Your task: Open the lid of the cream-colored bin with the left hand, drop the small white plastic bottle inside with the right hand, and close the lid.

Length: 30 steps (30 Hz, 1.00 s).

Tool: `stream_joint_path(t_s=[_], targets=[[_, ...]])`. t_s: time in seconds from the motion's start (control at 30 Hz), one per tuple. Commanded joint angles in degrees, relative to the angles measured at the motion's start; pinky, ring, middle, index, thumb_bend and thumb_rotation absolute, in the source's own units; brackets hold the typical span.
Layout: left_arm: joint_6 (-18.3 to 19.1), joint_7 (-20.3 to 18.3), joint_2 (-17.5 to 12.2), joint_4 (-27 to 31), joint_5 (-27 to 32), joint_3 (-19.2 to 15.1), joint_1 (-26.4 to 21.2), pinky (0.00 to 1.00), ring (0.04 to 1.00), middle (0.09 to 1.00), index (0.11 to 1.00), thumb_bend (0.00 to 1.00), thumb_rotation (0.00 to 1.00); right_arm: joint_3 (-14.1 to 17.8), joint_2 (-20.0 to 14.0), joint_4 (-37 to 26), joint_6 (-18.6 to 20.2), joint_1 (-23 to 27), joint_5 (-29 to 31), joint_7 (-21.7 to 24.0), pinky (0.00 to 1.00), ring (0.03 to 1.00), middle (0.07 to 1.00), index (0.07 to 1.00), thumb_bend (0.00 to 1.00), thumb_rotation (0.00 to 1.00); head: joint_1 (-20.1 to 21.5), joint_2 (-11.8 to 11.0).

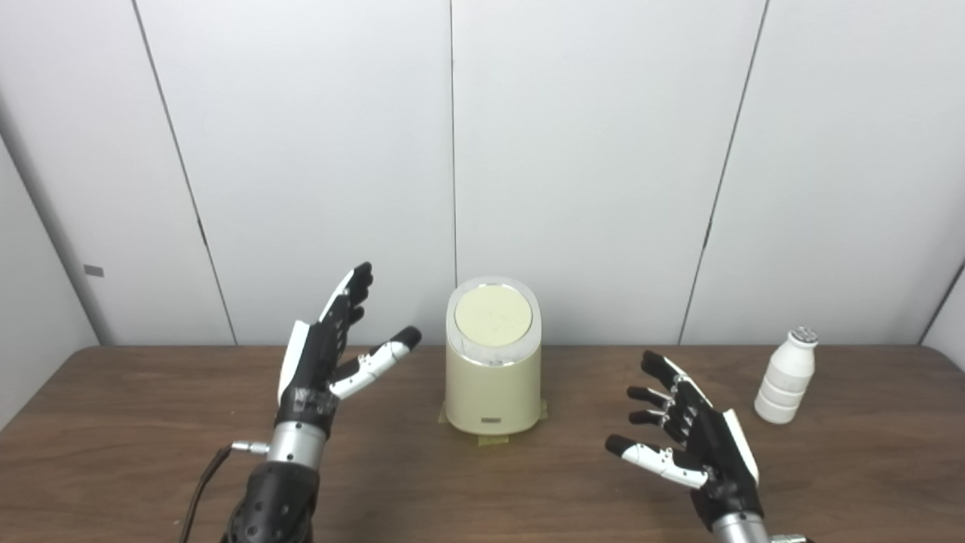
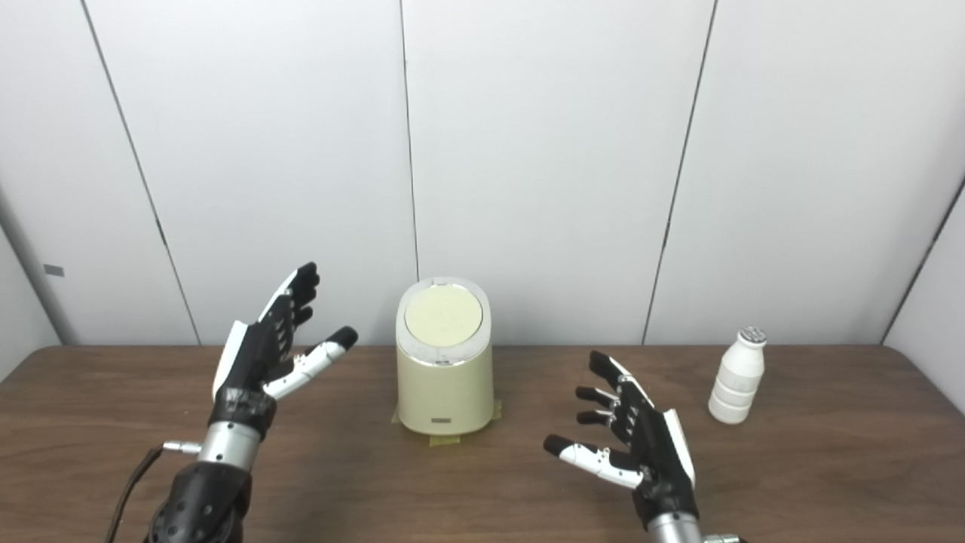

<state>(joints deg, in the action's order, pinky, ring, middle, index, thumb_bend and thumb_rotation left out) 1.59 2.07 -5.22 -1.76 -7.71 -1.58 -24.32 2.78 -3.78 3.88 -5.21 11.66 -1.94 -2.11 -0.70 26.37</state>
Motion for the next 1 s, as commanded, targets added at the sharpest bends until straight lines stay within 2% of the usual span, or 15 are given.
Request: stream_joint_path(t_s=[0.0, 0.07, 0.17, 0.43, 0.57, 0.7, 0.97], targets=[[0.59, 1.39, 0.64, -0.04, -2.0, 0.75, -4.07, 0.96, 0.982, 0.962, 0.989, 0.83, 0.42, 0.01, -0.04, -1.36, -2.17, 2.43, 0.45, 0.26, 0.61, 0.749, 0.876, 0.838, 0.86, 0.21, -0.09, 0.02], [2.18, 1.53, 0.89, -1.07, -3.03, 1.38, -6.18, 0.97, 0.996, 0.982, 0.997, 0.84, 0.42, -0.04, -0.03, -1.53, -2.18, 2.4, 0.39, 0.13, 0.61, 0.744, 0.875, 0.838, 0.86, 0.22, -0.24, 0.01], [4.23, 0.79, 1.03, -3.09, -3.54, 2.33, -9.14, 1.0, 1.0, 0.999, 1.0, 0.91, 0.43, 0.03, -0.09, -1.12, -2.63, 2.42, 0.37, -0.01, 0.6, 0.745, 0.883, 0.841, 0.85, 0.21, -0.12, -0.06], [4.09, 2.69, 2.27, -10.75, -6.13, 4.5, -14.77, 1.0, 1.0, 1.0, 1.0, 0.94, 0.39, 0.31, -0.15, -0.28, -3.06, 2.46, 0.52, -0.23, 0.59, 0.724, 0.882, 0.842, 0.87, 0.23, -0.1, -0.45], [4.03, 4.92, 3.8, -13.9, -7.88, 5.47, -15.92, 0.97, 1.0, 1.0, 1.0, 0.94, 0.37, 0.26, -0.11, -0.74, -2.49, 2.43, 0.18, -0.39, 0.59, 0.712, 0.875, 0.843, 0.88, 0.23, 0.23, -0.38], [2.5, 6.37, 4.32, -16.26, -9.49, 6.55, -16.3, 1.0, 1.0, 1.0, 1.0, 0.92, 0.32, 0.43, -0.17, -0.23, -2.94, 2.42, 0.41, -0.41, 0.58, 0.701, 0.875, 0.845, 0.88, 0.23, 0.29, -0.45], [2.48, 9.05, 3.59, -18.51, -15.26, 9.45, -17.09, 1.0, 1.0, 1.0, 1.0, 0.9, 0.23, 0.75, -0.3, 0.56, -3.5, 2.75, 0.61, -0.54, 0.59, 0.697, 0.876, 0.839, 0.88, 0.24, 0.31, -0.33]])
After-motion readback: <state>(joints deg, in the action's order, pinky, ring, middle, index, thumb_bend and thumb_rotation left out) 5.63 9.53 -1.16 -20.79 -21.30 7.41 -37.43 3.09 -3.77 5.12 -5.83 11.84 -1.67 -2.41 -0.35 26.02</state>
